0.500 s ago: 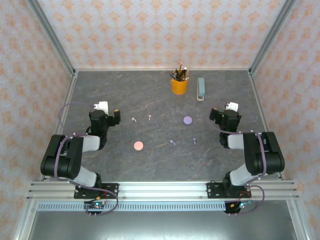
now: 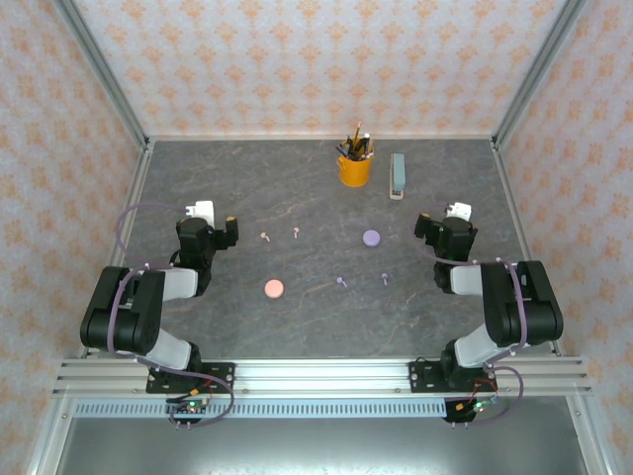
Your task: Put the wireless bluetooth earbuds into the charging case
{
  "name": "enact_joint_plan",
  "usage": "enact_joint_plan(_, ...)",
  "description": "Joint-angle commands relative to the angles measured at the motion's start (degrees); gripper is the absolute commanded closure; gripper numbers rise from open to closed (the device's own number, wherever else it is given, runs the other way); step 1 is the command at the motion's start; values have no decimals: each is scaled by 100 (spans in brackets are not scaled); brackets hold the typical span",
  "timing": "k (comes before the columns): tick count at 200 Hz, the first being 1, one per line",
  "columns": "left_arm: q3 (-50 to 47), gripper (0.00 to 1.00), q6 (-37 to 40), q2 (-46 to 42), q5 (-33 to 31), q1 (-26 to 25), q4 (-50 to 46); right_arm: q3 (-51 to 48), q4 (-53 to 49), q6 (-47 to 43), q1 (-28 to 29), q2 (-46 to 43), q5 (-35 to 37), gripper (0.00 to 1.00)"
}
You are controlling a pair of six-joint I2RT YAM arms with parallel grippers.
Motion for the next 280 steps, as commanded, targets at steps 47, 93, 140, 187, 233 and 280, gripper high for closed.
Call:
enact_joint_plan(47, 104, 0, -38, 20, 17, 27, 61, 104, -19, -14, -15, -29, -59, 0)
enact_joint_plan(93, 99, 0, -44, 18, 19, 27, 52, 106, -25, 4, -42, -19, -94, 0)
enact_joint_plan(140, 1169, 6, -40, -381, 170, 31, -2120, 573, -1623, 246, -24, -962, 396, 0)
enact_joint_plan(187, 1796, 7, -527, -927, 184, 9, -3121, 1195, -3614, 1937, -39, -2201, 853, 0)
enact_joint_plan(233, 2334, 0, -1764, -1761, -94, 0, -4087, 2250, -5519, 2336, -37, -2117, 159, 0)
enact_joint_plan(280, 2474, 0, -3104, -2411, -259, -17, -4649, 2558, -6128, 2271, 129, -2048, -1375, 0)
